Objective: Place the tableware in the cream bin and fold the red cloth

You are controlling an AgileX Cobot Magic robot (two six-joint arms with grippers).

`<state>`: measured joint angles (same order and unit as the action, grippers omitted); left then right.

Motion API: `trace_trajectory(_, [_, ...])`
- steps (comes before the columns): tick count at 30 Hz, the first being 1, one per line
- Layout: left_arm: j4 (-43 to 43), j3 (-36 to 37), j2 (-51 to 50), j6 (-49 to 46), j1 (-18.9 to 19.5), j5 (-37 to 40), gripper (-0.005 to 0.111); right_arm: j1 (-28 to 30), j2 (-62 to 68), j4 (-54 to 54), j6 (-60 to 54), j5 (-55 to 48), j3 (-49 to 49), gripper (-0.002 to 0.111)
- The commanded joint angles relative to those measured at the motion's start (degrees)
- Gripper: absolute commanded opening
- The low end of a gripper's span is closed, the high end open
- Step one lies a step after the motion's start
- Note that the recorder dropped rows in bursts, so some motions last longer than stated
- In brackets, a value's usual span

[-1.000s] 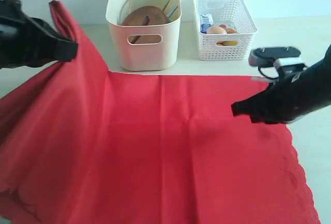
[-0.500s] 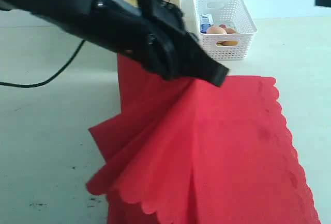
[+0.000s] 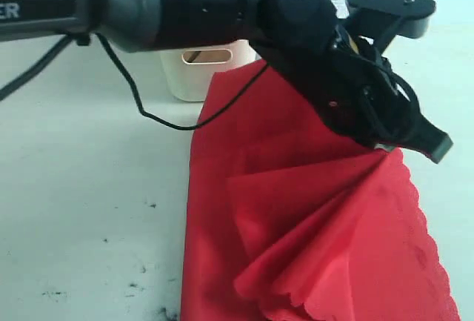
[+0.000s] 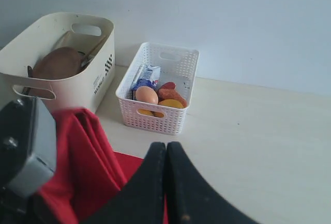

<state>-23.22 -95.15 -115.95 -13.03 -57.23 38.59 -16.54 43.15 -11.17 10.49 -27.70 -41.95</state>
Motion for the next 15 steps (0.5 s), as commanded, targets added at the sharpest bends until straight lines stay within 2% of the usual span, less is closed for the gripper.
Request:
trace_trajectory(1, [-1.37, -3.44, -2.45, -0.08, -1.97, -0.18, 0.056, 0.36, -0.38, -0.48, 0.28, -0.03, -0.32, 0.000])
trace_trajectory(4, [-0.36, -4.16, -2.84, -0.59, -2.23, -0.44, 0.095, 0.36, -0.38, -0.48, 0.28, -0.03, -0.32, 0.000])
trace_trajectory(5, [0.07, -4.16, -2.70, -0.59, -2.23, -0.44, 0.104, 0.36, -0.38, -0.48, 0.28, -0.03, -0.32, 0.000])
trace_trajectory(8, [0.27, -4.16, -2.01, -0.31, -0.02, 2.88, 0.103, 0.36, -0.38, -0.37, 0.28, -0.47, -0.32, 0.000])
trace_trajectory(11, [1.59, -4.16, -1.34, -0.31, 3.01, 10.87, 0.099, 0.36, 0.77, -0.23, 0.28, -1.17, -0.32, 0.000])
trace_trajectory(14, [2.46, -4.01, -1.41, -0.31, 6.84, 20.02, 0.079, 0.36, 4.50, 2.82, -0.02, -1.41, -0.21, 0.000])
trace_trajectory(15, [2.46, -3.39, -1.41, -0.31, 8.16, 22.02, 0.067, 0.24, 6.50, 5.27, -0.73, -1.74, -0.21, 0.000])
